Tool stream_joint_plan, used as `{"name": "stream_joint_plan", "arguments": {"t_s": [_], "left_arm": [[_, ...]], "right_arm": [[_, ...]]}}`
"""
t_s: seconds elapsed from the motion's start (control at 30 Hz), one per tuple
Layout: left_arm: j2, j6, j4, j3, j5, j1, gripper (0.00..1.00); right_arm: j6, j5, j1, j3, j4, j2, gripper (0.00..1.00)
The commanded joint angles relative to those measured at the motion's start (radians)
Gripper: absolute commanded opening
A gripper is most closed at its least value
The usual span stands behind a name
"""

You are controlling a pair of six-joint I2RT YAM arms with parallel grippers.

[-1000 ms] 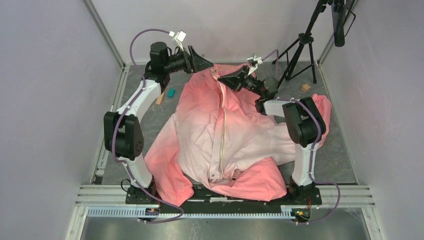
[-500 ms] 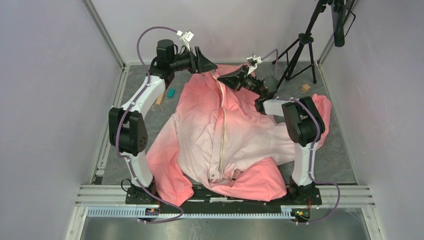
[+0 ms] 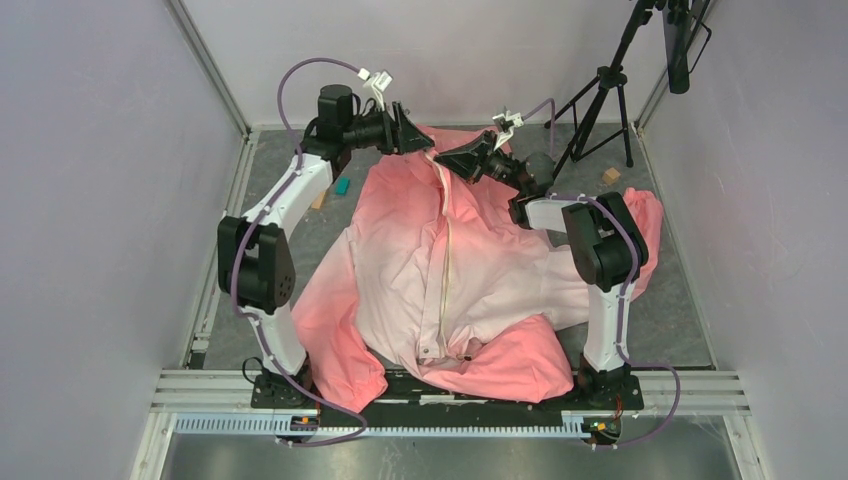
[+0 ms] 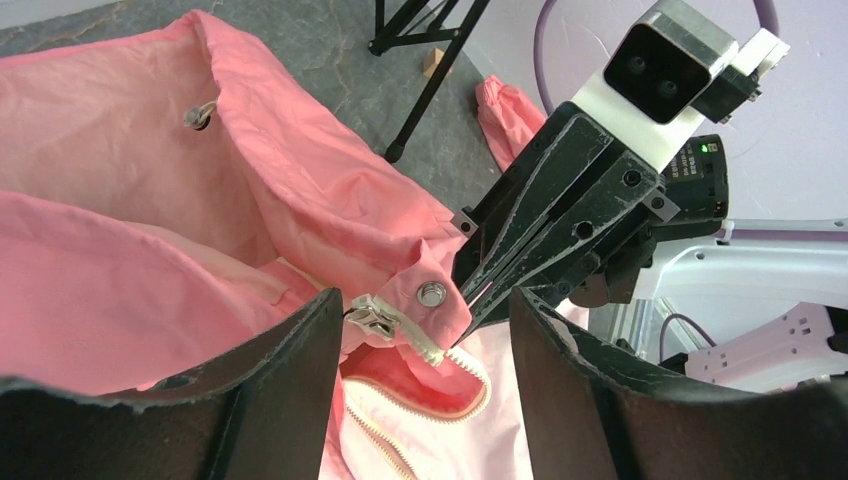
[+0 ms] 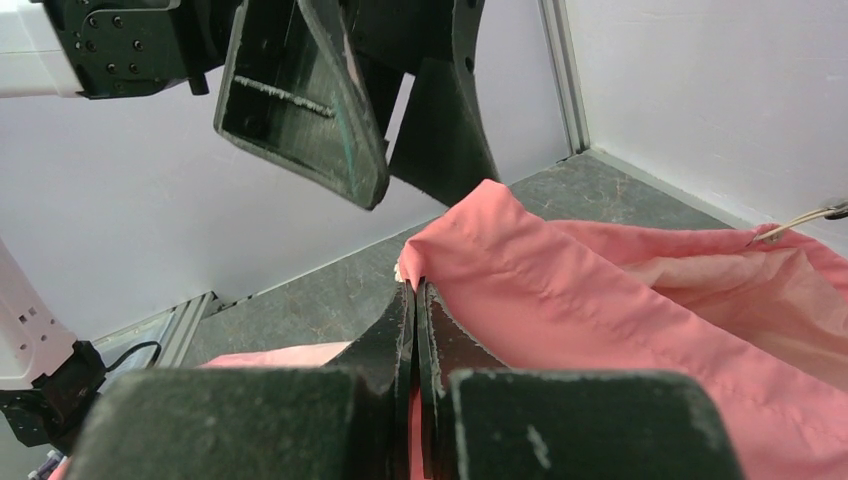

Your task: Zip up the jacket

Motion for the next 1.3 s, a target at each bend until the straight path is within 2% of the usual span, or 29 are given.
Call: {"name": "stream_joint_plan", "arguments": {"t_s": [0.0, 0.27, 0.53, 0.7, 0.8, 0.87, 0.97, 1.03, 1.1, 1.17, 1.27], "left_arm": [[-0.120, 0.045, 0.018, -0.059, -0.021, -0.004, 0.68], [-0.218, 0.018, 0.051, -0.176, -0.020, -0.005, 0.67], [-0.244, -0.054, 0.093, -0.217, 0.056, -0.005, 0.74], [-0.244, -0.080, 0.091, -0.206, -0.001, 0.002, 0.76], [-0.220, -0.168, 0.087, -0.162, -0.055, 0.012, 0.64], [-0.215, -0.231, 0.084, -0.154, -0.111, 0.014, 0.62], [-0.226, -0.454, 0.158, -0.217, -0.191, 0.011, 0.56], [-0.275, -0.674, 0.349, -0.375, -0.273, 0.002, 0.57], [-0.332, -0.792, 0.521, -0.514, -0.398, -0.015, 0.56], [-0.362, -0.839, 0.550, -0.571, -0.491, -0.035, 0.57], [-0.355, -0.937, 0.628, -0.601, -0.543, -0.051, 0.61]], "right_arm": [[0.010, -0.007, 0.006, 0.045, 0.078, 0.004, 0.01], [0.011, -0.007, 0.005, 0.046, 0.078, 0.001, 0.01], [0.017, -0.009, 0.006, 0.046, 0.085, -0.002, 0.01], [0.024, -0.013, 0.006, 0.044, 0.095, -0.004, 0.01], [0.026, -0.016, 0.006, 0.047, 0.096, -0.004, 0.01], [0.027, -0.017, 0.006, 0.049, 0.098, -0.003, 0.01], [0.027, -0.008, 0.006, 0.044, 0.101, -0.007, 0.01], [0.031, 0.002, 0.006, 0.045, 0.104, -0.005, 0.01], [0.039, 0.009, 0.005, 0.045, 0.109, -0.002, 0.01], [0.042, 0.014, 0.006, 0.041, 0.113, -0.003, 0.01], [0.041, 0.016, 0.009, 0.041, 0.110, -0.004, 0.01]]}}
